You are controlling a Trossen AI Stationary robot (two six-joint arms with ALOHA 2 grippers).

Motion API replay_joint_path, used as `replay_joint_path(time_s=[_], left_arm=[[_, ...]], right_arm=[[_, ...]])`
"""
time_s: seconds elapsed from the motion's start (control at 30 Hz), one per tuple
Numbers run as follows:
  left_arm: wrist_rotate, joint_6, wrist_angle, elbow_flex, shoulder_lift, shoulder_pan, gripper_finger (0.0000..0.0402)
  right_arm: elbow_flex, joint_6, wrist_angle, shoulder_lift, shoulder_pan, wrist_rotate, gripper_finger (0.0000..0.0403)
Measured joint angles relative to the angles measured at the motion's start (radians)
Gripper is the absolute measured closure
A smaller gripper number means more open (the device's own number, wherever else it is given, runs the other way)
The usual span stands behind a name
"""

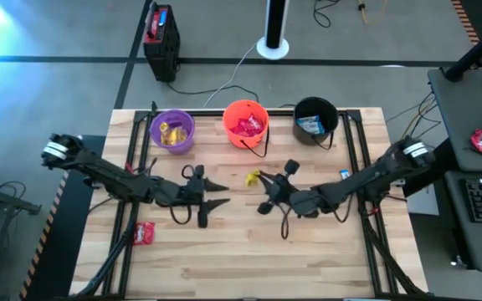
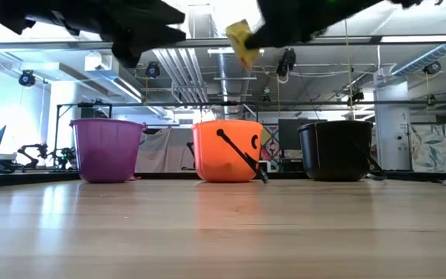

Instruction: Sort candy by brand, put in halloween buckets

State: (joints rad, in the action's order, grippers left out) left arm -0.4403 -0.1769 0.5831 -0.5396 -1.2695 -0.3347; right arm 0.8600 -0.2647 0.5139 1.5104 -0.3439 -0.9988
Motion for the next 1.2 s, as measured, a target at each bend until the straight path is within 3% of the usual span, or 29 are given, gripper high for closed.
replay_joint_path(time_s=[0.13, 0.27, 0.5, 0.7, 0.87, 1.07, 1.2], left_arm=[[-0.096, -0.029, 0.026, -0.008, -0.031, 0.001, 0.0235], [-0.098, -0.050, 0.035, -0.027, -0.055, 0.001, 0.0204], [-0.088, -0.033, 0.035, -0.051, -0.084, -0.001, 0.0151], [-0.208, -0.069, 0.032, -0.056, -0.090, 0.000, 0.0153], [-0.198, -0.062, -0.011, -0.055, -0.091, -0.003, 0.0213], [-0.202, -0.031, -0.027, -0.053, -0.091, -0.013, 0.0379], [-0.205, -0.016, -0.031, -0.053, -0.091, -0.017, 0.0394]], right_arm=[[0.004, -0.336, 0.326, 0.113, 0.000, -0.007, 0.0390], [0.040, -0.582, 0.488, 0.215, -0.007, -0.030, 0.0391], [0.158, -0.812, 0.499, 0.336, -0.009, -0.075, 0.0391], [0.226, -0.846, 0.486, 0.379, -0.009, -0.067, 0.0391], [0.240, -0.823, 0.487, 0.378, -0.010, -0.045, 0.0390], [0.232, -0.696, 0.486, 0.375, -0.011, 0.082, 0.0390], [0.231, -0.573, 0.437, 0.368, -0.011, 0.082, 0.0376]])
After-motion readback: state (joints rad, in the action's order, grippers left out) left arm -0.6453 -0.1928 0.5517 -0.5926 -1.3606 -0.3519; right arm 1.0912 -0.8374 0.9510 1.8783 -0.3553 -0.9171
